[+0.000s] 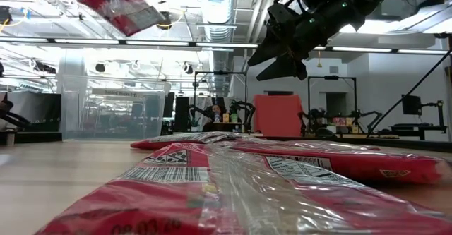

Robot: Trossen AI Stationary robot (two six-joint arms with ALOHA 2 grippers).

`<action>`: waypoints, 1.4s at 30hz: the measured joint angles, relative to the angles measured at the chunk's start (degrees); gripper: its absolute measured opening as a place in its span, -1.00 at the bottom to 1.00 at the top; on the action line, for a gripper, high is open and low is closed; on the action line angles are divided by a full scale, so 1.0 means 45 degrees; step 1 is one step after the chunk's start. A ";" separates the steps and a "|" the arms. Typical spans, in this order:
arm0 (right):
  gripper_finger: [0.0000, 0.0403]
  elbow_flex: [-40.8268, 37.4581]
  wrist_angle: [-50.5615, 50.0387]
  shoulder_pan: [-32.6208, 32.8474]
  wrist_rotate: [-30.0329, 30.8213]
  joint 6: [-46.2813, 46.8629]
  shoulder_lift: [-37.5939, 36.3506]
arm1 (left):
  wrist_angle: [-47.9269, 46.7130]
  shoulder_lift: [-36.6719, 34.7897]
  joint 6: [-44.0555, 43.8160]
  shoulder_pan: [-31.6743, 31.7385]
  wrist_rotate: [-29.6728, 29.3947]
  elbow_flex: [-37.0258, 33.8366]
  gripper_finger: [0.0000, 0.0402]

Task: Sort popcorn bags into baskets
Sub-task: Put the red popcorn bag into the transparent bin

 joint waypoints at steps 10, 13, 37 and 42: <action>0.40 0.0000 -0.0005 0.0000 -0.0005 0.0005 0.0000 | -0.0269 0.0123 0.4914 0.4089 0.0222 0.0346 -1.00; 0.40 0.0000 -0.0005 0.0000 -0.0005 0.0005 0.0000 | -0.0216 0.0440 0.6298 0.5147 0.0233 0.0352 -1.00; 0.40 0.0000 -0.0604 0.0029 0.0000 0.0007 0.0000 | -0.0068 0.5684 1.5124 1.0507 0.5092 0.0352 -1.00; 0.40 0.0000 -0.0602 0.0024 0.0000 0.0006 0.0000 | -0.0377 0.6566 1.6310 1.0908 0.6192 0.0352 -1.00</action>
